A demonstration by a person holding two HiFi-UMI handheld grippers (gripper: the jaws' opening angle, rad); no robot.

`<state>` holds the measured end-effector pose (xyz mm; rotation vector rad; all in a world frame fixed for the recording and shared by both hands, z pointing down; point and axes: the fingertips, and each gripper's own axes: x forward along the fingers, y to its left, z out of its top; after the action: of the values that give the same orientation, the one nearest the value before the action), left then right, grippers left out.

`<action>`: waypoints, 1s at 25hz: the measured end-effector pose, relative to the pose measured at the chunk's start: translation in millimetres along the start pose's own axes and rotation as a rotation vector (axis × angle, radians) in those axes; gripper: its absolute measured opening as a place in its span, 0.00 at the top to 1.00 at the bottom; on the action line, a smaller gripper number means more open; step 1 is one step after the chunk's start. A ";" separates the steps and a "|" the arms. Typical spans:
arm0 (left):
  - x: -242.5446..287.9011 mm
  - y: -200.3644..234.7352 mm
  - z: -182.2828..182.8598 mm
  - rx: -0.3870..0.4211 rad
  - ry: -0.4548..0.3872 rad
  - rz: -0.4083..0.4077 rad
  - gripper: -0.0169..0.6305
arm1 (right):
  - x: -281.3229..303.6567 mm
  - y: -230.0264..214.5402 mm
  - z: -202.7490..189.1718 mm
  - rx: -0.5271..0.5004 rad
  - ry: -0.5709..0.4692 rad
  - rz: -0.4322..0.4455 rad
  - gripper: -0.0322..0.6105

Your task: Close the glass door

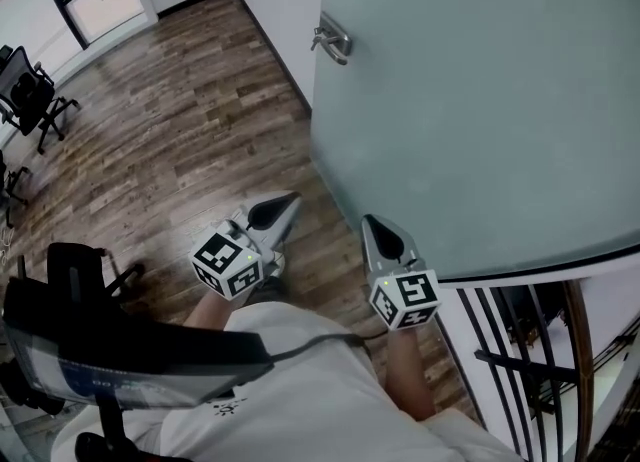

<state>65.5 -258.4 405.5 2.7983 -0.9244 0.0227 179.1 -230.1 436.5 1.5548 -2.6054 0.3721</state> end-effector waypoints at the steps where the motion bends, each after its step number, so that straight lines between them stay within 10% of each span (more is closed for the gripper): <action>1: 5.2 8.5 2.6 -0.002 -0.002 -0.007 0.97 | 8.1 -3.0 2.2 -0.003 0.006 -0.007 0.94; 25: 34.6 226.8 46.0 -0.075 -0.012 -0.138 0.96 | 213.1 -19.7 71.9 -0.066 0.039 -0.166 0.94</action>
<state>-43.0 -465.7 403.5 2.7879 -0.7177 -0.0470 97.8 -439.2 411.9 1.7073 -2.4122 0.2971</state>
